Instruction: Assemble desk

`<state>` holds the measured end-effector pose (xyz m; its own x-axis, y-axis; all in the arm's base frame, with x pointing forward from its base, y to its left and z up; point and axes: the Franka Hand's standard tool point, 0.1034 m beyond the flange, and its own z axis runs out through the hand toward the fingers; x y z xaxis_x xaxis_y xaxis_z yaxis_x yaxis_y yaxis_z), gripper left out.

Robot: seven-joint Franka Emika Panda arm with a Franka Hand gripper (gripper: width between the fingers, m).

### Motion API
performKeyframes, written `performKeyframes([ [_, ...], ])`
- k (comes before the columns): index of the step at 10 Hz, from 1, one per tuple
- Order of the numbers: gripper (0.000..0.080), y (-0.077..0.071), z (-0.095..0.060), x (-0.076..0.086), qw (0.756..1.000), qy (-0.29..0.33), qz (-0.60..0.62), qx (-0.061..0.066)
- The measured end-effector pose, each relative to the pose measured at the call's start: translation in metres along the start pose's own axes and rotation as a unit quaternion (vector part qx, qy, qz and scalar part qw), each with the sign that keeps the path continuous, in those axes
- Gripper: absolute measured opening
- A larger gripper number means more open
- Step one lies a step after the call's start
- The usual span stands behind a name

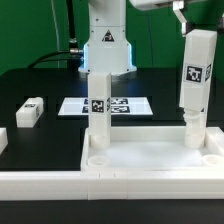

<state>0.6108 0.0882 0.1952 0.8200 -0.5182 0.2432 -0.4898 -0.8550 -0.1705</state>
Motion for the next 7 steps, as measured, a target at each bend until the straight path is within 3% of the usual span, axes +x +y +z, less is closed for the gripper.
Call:
performKeyframes([
  [1,0.0291,-0.001,0.002,-0.001,1.000,0.000,0.001,-0.001],
  [4,0.0291,-0.030,0.015,0.005,1.000,0.023,-0.005,0.009],
  [7,0.0291,-0.034,0.027,-0.002,1.000,0.024,-0.012,0.008],
])
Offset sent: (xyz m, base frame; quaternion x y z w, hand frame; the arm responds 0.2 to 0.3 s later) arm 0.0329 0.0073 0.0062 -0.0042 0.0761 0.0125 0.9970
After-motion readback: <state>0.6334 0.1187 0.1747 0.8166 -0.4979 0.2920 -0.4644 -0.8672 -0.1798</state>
